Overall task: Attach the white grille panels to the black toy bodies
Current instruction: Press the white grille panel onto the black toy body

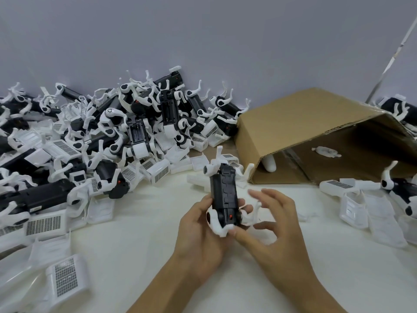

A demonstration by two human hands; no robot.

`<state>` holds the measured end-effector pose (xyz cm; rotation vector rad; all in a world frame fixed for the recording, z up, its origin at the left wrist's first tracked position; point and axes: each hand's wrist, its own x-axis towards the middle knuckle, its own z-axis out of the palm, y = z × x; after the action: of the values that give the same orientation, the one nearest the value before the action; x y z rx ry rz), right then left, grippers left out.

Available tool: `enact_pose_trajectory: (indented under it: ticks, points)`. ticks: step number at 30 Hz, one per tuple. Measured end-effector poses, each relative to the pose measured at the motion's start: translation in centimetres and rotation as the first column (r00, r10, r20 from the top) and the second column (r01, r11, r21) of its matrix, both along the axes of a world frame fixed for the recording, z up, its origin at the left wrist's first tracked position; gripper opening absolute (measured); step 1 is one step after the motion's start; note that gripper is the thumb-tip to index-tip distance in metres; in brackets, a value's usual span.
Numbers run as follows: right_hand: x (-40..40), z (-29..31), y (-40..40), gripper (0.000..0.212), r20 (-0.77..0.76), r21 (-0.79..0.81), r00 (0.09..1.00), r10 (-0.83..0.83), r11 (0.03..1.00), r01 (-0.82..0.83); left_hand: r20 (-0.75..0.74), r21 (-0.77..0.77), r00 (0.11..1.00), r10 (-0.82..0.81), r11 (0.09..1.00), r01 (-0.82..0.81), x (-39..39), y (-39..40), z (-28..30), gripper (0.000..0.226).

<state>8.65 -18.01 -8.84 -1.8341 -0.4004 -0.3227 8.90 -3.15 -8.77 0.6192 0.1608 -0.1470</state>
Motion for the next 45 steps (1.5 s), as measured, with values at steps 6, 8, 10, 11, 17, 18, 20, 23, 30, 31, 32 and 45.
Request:
enact_pose_trajectory:
  ticks: [6,8,10,11,17,18,20,23,30,31,32,45]
  points:
    - [0.7,-0.3,-0.3,0.051,-0.075,0.071,0.994,-0.074,0.994,0.080,0.095,0.277,0.983,0.159,0.944,-0.180,0.6,0.8,-0.6,0.047]
    - [0.7,-0.2,-0.4,0.044,-0.119,0.017,0.993,-0.024,1.000,0.026,0.120,0.384,0.971,0.209,0.892,-0.239,0.5,1.0,-0.6,0.036]
    - [0.6,-0.3,-0.4,0.038,-0.186,-0.056,0.982,0.022,0.998,-0.033,0.131,0.495,0.955,0.267,0.817,-0.296,0.6,1.0,-0.7,0.030]
    - [0.5,-0.3,-0.4,0.037,-0.210,-0.101,0.977,0.028,0.994,-0.050,0.129,0.530,0.949,0.288,0.789,-0.311,0.6,1.0,-0.7,0.031]
    - [0.7,0.1,-0.2,0.056,-0.301,-0.162,0.948,0.101,0.974,-0.156,0.125,0.299,0.985,0.115,0.943,-0.148,0.8,1.4,0.0,0.041]
    - [0.7,0.0,-0.1,0.060,-0.335,-0.109,0.933,0.130,0.979,-0.175,0.150,0.356,0.986,0.070,0.927,-0.120,0.6,1.2,-0.1,0.036]
    - [0.6,0.0,-0.2,0.074,-0.364,-0.006,0.917,0.160,0.985,-0.175,0.206,0.613,0.978,-0.014,0.781,-0.118,0.1,0.7,-0.2,0.031]
    - [0.7,0.1,-0.3,0.069,-0.337,0.065,0.920,0.200,0.980,-0.189,0.292,0.895,0.954,-0.068,0.371,-0.248,-0.4,0.5,0.3,0.051]
    - [0.9,-0.6,-0.3,0.047,-0.366,0.083,0.919,0.148,0.988,-0.127,0.324,0.877,0.944,0.063,-0.394,-0.274,0.4,6.1,-0.6,0.038]
    - [0.9,-0.6,-0.2,0.047,-0.365,0.087,0.919,0.149,0.988,-0.126,0.201,0.864,0.980,-0.007,-0.470,-0.181,0.7,6.5,-1.3,0.052]
    - [0.9,-0.6,-0.2,0.047,-0.364,0.096,0.919,0.149,0.988,-0.122,0.114,0.843,0.992,-0.053,-0.523,-0.125,0.9,6.6,-1.7,0.058]
    - [1.1,-0.3,-0.3,0.034,-0.382,0.180,0.908,0.172,0.978,-0.109,0.275,0.682,0.898,0.344,0.589,-0.434,0.7,4.9,0.7,0.016]
